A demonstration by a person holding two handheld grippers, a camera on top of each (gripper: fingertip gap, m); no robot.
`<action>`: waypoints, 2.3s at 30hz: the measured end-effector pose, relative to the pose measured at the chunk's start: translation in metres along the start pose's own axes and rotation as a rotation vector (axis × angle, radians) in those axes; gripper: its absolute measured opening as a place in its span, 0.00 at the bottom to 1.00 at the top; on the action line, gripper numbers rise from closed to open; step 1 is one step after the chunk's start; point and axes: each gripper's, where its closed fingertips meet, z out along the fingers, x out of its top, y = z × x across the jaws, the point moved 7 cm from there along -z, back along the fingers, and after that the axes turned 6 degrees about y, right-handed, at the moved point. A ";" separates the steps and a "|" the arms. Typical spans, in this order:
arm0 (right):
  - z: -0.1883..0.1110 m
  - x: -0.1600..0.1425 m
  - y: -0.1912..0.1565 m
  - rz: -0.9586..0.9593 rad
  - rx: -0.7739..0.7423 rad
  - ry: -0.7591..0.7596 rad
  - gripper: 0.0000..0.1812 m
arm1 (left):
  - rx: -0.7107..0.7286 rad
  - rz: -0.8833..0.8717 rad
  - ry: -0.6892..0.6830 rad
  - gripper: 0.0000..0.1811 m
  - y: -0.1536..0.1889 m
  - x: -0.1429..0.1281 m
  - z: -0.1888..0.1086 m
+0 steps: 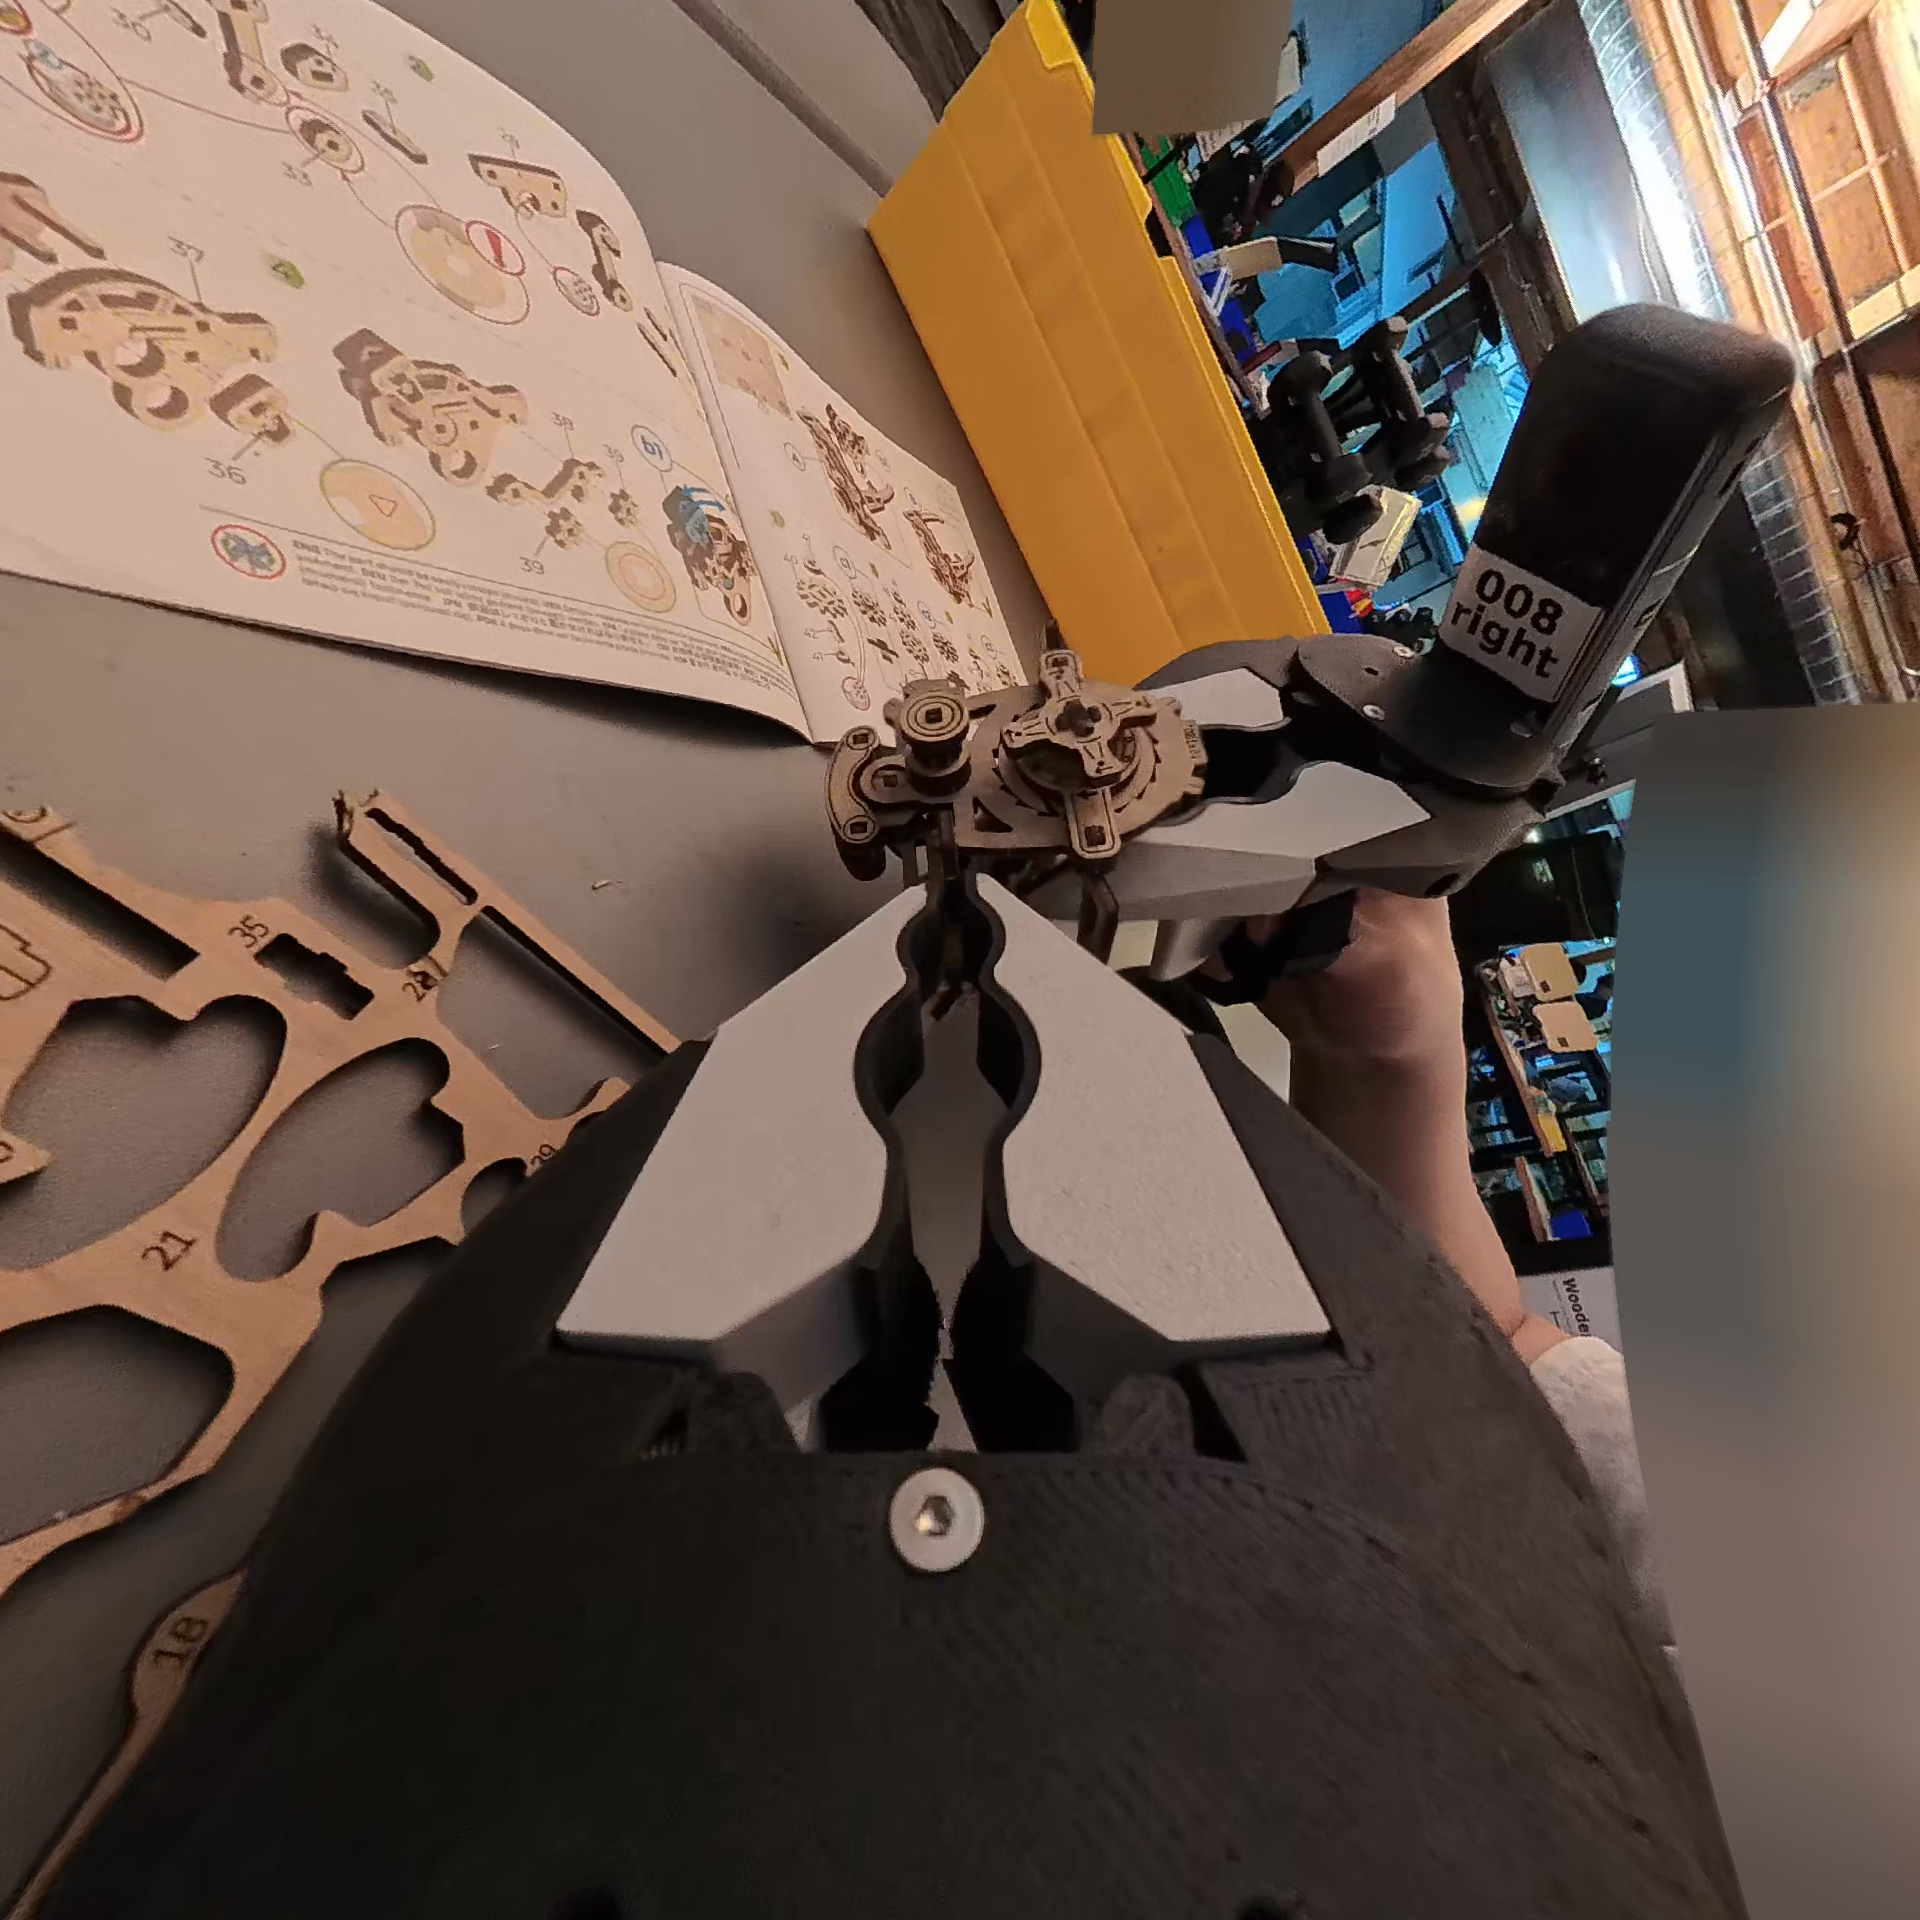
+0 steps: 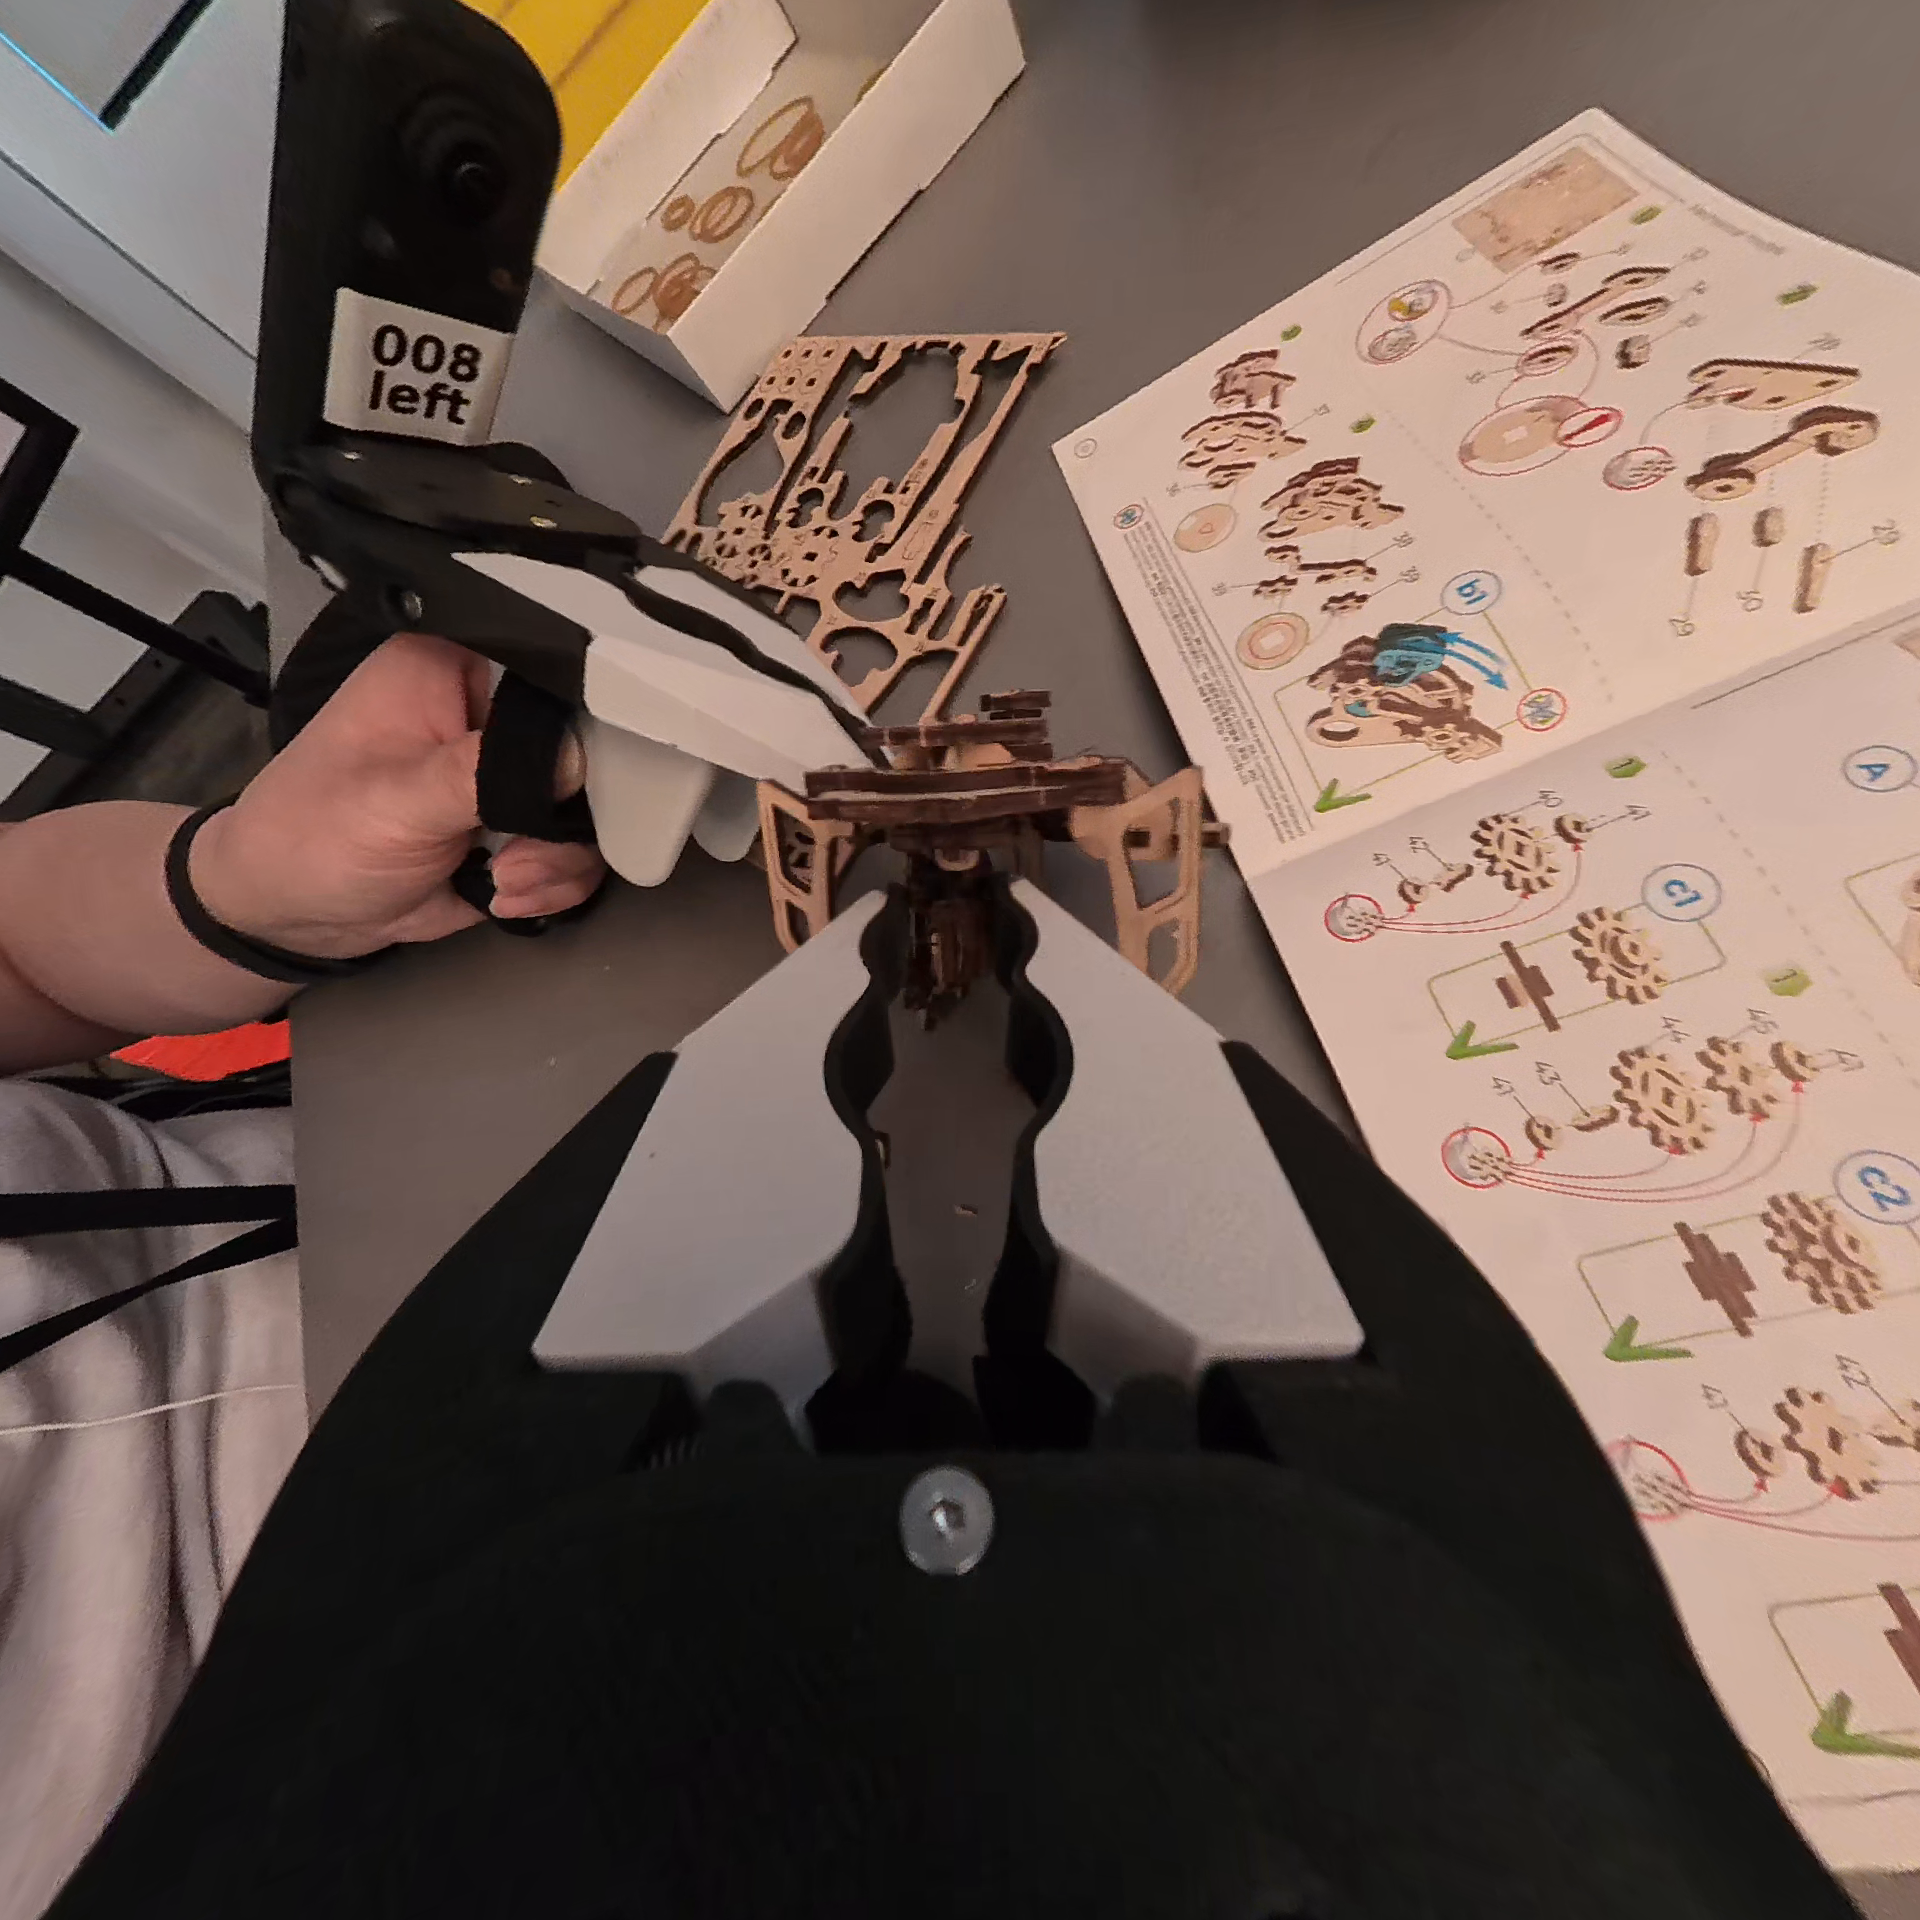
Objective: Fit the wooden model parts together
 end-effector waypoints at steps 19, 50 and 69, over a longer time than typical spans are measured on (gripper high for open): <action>-0.003 0.008 -0.018 -0.251 -0.187 -0.050 0.08 | 0.064 0.186 -0.009 0.00 0.013 0.004 -0.002; 0.015 0.005 -0.022 -0.509 -0.202 0.090 0.08 | 0.072 -0.079 0.063 0.00 -0.018 0.007 -0.013; 0.007 -0.001 -0.020 -0.467 -0.125 0.038 0.14 | 0.097 -0.043 0.025 0.00 -0.015 -0.002 -0.013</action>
